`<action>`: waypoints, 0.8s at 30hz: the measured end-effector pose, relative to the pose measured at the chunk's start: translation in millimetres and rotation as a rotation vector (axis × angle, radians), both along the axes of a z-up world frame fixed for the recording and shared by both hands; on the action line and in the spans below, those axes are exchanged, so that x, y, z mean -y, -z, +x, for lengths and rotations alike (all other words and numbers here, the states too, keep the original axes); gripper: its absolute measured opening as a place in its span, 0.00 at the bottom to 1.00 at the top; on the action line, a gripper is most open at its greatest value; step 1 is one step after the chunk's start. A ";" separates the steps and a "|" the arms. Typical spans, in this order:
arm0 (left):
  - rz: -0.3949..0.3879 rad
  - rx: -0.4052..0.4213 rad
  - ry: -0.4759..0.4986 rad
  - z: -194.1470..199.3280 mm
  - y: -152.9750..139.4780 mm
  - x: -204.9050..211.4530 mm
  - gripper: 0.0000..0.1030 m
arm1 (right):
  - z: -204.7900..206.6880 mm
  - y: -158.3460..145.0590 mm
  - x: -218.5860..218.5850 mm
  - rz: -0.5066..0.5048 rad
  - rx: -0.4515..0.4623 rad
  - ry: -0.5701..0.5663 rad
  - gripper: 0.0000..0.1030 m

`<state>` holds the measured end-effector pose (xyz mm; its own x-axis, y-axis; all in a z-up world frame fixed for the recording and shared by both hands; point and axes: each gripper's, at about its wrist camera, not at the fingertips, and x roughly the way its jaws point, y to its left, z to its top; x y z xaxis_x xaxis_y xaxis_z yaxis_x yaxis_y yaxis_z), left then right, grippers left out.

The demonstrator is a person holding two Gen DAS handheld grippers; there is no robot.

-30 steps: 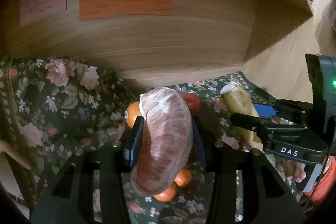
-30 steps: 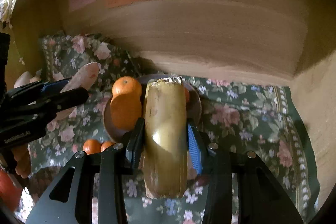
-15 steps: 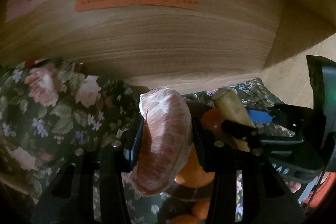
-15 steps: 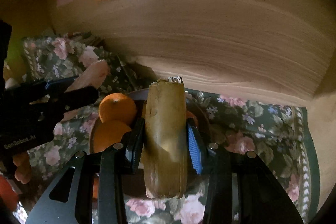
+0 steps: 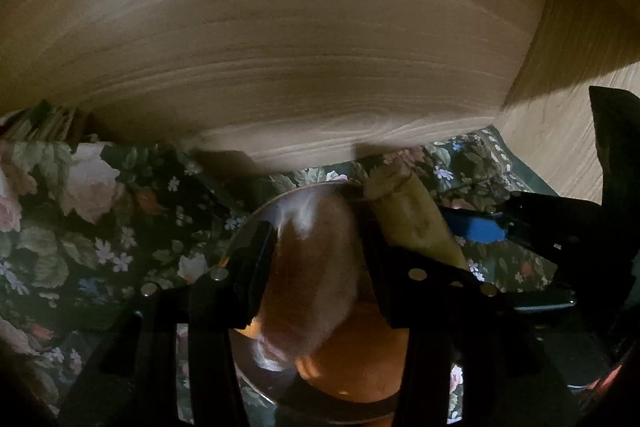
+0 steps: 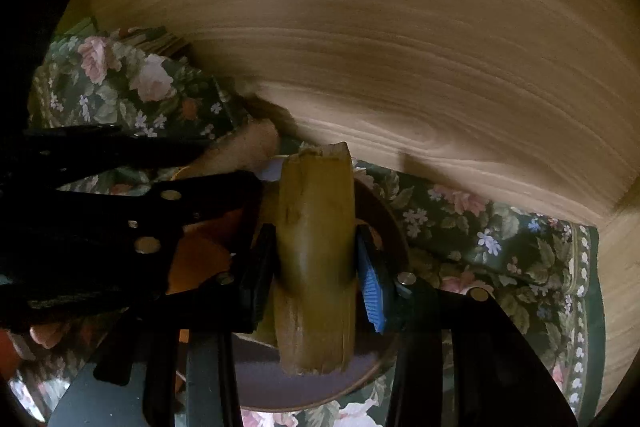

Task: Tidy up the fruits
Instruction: 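Grasp the pomelo segment with the left tool while the right tool carries the banana to the plate, then open both tools over the plate and lift them away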

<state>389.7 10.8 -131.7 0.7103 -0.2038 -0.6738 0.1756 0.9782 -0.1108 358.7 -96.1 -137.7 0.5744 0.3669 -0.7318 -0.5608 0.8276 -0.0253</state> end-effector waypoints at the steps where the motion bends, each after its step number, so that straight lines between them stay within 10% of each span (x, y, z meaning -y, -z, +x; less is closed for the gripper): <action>1: 0.001 0.007 0.000 -1.7 -1.5 0.2 0.45 | -1.1 -0.2 -0.7 -0.001 -0.001 -0.002 0.35; 24: 0.040 0.176 -0.056 -125.8 -39.0 -18.0 0.52 | -78.0 -41.0 30.5 0.083 0.096 0.051 0.48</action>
